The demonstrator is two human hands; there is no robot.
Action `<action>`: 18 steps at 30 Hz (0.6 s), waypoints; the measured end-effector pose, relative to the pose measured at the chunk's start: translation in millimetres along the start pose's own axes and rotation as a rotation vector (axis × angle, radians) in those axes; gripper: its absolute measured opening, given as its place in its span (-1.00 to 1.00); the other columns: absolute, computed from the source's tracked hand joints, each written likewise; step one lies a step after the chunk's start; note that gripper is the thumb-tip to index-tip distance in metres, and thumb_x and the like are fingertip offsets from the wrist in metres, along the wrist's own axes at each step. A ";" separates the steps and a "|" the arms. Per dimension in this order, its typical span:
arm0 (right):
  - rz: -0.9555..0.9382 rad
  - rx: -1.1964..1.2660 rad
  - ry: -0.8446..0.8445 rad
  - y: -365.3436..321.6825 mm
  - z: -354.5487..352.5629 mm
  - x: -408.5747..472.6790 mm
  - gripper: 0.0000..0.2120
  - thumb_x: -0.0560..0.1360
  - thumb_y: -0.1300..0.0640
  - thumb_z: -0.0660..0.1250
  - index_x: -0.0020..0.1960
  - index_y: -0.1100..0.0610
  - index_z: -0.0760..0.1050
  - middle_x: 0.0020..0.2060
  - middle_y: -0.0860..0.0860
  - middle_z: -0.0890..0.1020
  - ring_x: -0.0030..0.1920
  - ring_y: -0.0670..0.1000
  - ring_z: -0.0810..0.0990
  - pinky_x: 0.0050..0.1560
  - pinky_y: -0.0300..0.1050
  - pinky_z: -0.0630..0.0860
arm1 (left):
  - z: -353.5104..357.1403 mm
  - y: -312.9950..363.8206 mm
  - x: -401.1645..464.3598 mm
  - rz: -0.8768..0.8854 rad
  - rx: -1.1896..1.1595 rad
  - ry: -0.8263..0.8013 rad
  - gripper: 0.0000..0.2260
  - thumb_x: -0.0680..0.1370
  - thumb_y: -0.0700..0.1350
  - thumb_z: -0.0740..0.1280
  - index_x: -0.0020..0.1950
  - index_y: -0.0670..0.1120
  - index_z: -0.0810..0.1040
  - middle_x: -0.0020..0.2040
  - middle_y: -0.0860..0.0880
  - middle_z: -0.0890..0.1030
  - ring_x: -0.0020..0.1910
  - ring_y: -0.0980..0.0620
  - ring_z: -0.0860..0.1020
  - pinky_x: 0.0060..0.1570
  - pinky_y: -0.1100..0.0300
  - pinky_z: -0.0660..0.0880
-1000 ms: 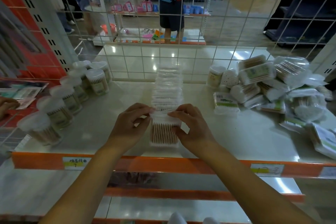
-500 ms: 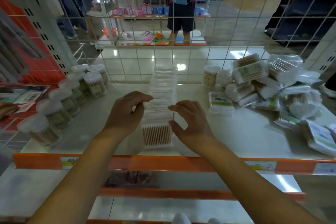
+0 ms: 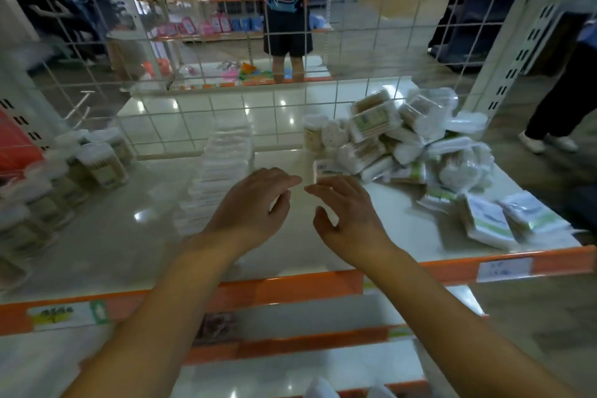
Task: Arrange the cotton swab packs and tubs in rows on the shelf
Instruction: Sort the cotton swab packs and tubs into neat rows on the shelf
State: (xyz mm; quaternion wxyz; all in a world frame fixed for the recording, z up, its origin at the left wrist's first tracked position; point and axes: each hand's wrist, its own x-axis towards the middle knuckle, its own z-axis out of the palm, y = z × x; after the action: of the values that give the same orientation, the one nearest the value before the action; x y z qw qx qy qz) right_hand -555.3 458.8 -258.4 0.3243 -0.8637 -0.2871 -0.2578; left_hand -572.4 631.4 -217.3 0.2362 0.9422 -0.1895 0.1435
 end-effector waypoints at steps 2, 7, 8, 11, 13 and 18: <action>0.024 -0.009 0.015 14.3 -10.1 -8.1 -0.65 0.39 0.14 0.17 0.06 0.22 0.59 -0.05 0.13 0.61 0.03 0.14 0.53 -0.02 0.07 0.50 | 13.5 11.2 6.5 0.001 -0.017 -0.034 -0.63 0.51 -0.10 0.12 0.25 -0.10 0.53 0.13 -0.03 0.58 0.14 0.01 0.49 0.10 0.17 0.39; 0.085 -0.042 0.005 42.8 -42.1 -27.6 -0.64 0.39 0.11 0.15 0.05 0.22 0.60 -0.07 0.14 0.63 -0.02 0.21 0.57 -0.05 0.09 0.51 | 47.8 42.5 23.7 0.040 -0.015 -0.109 -0.63 0.51 -0.06 0.12 0.27 -0.05 0.52 0.21 0.00 0.56 0.22 -0.01 0.47 0.17 0.15 0.37; 0.100 -0.047 0.002 48.2 -49.5 -31.7 -0.63 0.39 0.11 0.14 0.05 0.22 0.60 -0.08 0.15 0.63 -0.02 0.22 0.57 -0.04 0.10 0.52 | 54.3 49.9 27.4 0.044 -0.016 -0.139 -0.63 0.53 -0.04 0.12 0.28 -0.04 0.50 0.23 0.00 0.54 0.25 0.00 0.45 0.18 0.21 0.32; 0.187 -0.079 0.002 64.7 -72.5 -46.3 -0.65 0.41 0.14 0.17 0.07 0.23 0.60 -0.04 0.15 0.63 0.02 0.23 0.55 0.02 0.00 0.45 | 75.5 74.6 37.9 0.074 -0.036 -0.205 -0.65 0.57 -0.01 0.14 0.32 -0.03 0.46 0.26 -0.02 0.51 0.28 0.00 0.42 0.20 0.24 0.28; 0.212 -0.107 0.028 76.3 -87.0 -55.0 -0.70 0.37 0.25 0.24 0.05 0.24 0.61 -0.06 0.15 0.63 -0.01 0.23 0.56 0.00 -0.03 0.43 | 88.2 90.7 45.8 0.093 -0.052 -0.229 -0.69 0.60 -0.05 0.19 0.34 -0.01 0.44 0.25 -0.01 0.51 0.27 0.01 0.41 0.19 0.23 0.28; 0.252 -0.220 0.098 107.5 -119.9 -76.5 -0.68 0.28 0.36 0.25 -0.01 0.29 0.62 -0.10 0.19 0.64 -0.07 0.28 0.58 -0.01 0.04 0.47 | 119.4 126.2 65.8 0.069 -0.139 -0.264 -0.72 0.58 -0.04 0.22 0.29 0.00 0.49 0.19 0.01 0.55 0.18 0.03 0.47 0.09 0.24 0.33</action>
State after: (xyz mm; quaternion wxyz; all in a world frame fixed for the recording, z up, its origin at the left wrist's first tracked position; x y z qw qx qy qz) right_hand -568.9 281.5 -272.3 0.2712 -0.9096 -0.1304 -0.2866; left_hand -546.1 449.6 -245.5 0.2691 0.9271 -0.2605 0.0129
